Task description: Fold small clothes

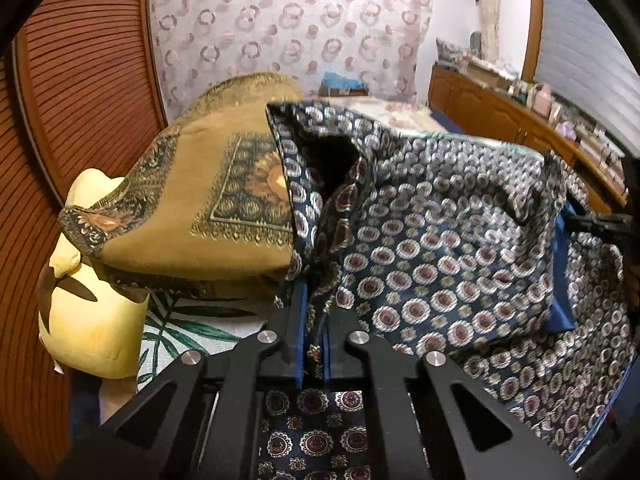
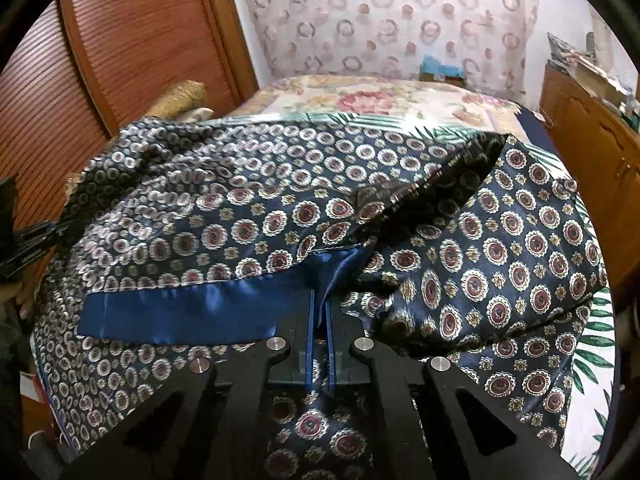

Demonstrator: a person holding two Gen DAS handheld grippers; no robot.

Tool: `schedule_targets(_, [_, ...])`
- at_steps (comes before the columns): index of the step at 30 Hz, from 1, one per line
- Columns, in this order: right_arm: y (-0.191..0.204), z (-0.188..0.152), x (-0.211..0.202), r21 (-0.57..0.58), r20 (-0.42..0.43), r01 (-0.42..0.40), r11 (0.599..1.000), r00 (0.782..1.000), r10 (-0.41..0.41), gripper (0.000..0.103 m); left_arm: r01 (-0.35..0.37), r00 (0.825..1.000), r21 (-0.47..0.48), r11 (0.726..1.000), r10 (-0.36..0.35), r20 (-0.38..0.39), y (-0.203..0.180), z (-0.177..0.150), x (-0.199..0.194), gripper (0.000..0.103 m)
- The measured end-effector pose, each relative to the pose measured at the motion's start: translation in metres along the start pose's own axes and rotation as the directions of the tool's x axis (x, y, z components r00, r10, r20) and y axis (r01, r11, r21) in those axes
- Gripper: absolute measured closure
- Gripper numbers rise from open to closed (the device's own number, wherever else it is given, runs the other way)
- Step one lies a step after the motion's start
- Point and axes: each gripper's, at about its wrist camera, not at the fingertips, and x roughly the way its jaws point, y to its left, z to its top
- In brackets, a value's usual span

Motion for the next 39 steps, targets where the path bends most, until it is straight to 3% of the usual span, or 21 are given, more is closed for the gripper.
schedule_targets(4, [0.007,-0.011,-0.027,-0.007,0.061,-0.012,1.000,0.998,0.013,0.102,0.017,0.998,-0.025,1.000,-0.015,0.056,0.003,0.003,-0.017,0.100])
schedule_targets(12, [0.018,-0.044,-0.072,-0.021,0.084,-0.043,0.999,0.995,0.045,0.102,0.038,0.994,-0.044,0.998,-0.034,0.106,0.014,0.015,-0.037,0.100])
schedule_targets(17, [0.020,-0.070,-0.081,0.030,0.053,-0.080,0.996,0.996,0.078,0.102,0.043,0.994,-0.052,0.998,-0.037,0.104,0.018,0.015,-0.036,0.100])
schedule_targets(22, [0.017,-0.078,-0.082,0.008,0.010,-0.029,1.000,1.000,0.029,0.095,0.033,0.997,-0.043,0.999,-0.029,0.070,0.018,0.008,-0.026,0.100])
schedule_targets(24, [0.016,-0.070,-0.084,0.007,0.018,0.001,1.000,1.000,-0.001,0.083,0.029,0.998,-0.043,0.999,-0.027,0.063,0.017,0.005,-0.025,0.100])
schedule_targets(26, [0.011,-0.060,-0.087,0.015,0.036,0.022,1.000,0.999,-0.023,0.058,0.029,0.998,-0.045,0.999,-0.027,0.057,0.016,0.002,-0.025,0.100])
schedule_targets(28, [0.002,-0.048,-0.092,0.005,0.069,0.023,1.000,0.997,-0.023,0.052,0.023,0.998,-0.047,0.999,-0.020,0.051,0.015,-0.001,-0.023,0.100])
schedule_targets(34, [-0.004,-0.002,-0.070,-0.025,0.102,0.122,0.992,0.988,-0.119,0.050,0.022,0.998,-0.063,0.998,-0.019,0.054,0.015,-0.005,-0.023,0.100])
schedule_targets(39, [-0.010,0.026,-0.019,-0.037,0.039,0.239,0.970,0.971,-0.238,0.050,0.023,0.999,-0.062,0.998,-0.021,0.042,0.014,-0.009,-0.018,0.100])
